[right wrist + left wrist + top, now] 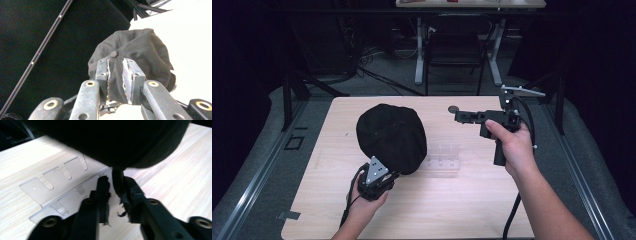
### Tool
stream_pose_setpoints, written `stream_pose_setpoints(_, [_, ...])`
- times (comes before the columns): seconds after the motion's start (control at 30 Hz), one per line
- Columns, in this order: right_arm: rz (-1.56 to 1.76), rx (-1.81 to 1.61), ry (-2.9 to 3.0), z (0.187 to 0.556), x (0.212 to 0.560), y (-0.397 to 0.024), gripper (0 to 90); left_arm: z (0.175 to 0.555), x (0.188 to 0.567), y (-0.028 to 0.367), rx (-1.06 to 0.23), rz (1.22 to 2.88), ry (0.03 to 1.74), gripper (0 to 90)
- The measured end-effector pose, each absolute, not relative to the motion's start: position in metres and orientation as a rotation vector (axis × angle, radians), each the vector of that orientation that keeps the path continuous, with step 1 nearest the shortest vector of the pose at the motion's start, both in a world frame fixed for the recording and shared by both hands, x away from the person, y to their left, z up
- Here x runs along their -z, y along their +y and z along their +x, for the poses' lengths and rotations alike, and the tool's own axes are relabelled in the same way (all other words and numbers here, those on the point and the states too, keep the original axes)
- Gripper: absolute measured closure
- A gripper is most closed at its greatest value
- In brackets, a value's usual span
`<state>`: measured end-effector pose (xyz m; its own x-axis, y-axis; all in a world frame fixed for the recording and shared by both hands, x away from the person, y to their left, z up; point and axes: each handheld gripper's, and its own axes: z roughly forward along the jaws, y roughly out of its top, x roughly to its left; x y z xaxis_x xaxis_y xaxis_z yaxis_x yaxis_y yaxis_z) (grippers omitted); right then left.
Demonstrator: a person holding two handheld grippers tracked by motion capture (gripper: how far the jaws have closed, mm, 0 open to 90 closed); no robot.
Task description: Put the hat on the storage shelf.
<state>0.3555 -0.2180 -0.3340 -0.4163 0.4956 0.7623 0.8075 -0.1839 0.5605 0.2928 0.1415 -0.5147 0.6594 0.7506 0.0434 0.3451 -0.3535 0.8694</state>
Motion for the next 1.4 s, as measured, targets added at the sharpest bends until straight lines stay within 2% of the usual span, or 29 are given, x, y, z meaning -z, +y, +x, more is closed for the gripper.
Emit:
stream_pose_setpoints(0.13, [-1.541,1.641,-1.825,0.350,0.334,-0.229,72.8,0.289,0.513,0.156,-0.500,1.920,0.896,56.6])
stream_pose_setpoints(0.33, [-1.593,1.631,-1.891,0.339,0.339,-0.241,71.5,0.281,0.513,0.179,-0.443,1.889,0.950,47.1])
stream_pose_setpoints(0.6, [-1.643,1.644,-1.966,0.318,0.350,-0.252,66.0,0.273,0.525,0.212,-0.434,1.882,1.040,45.0])
stream_pose_setpoints(0.9, [-1.709,1.684,-2.017,0.297,0.384,-0.263,60.1,0.271,0.538,0.238,-0.450,1.844,1.103,44.4])
stream_pose_setpoints(1.4, [-1.811,1.673,-2.121,0.272,0.445,-0.272,56.1,0.272,0.549,0.240,-0.467,1.860,1.112,43.5])
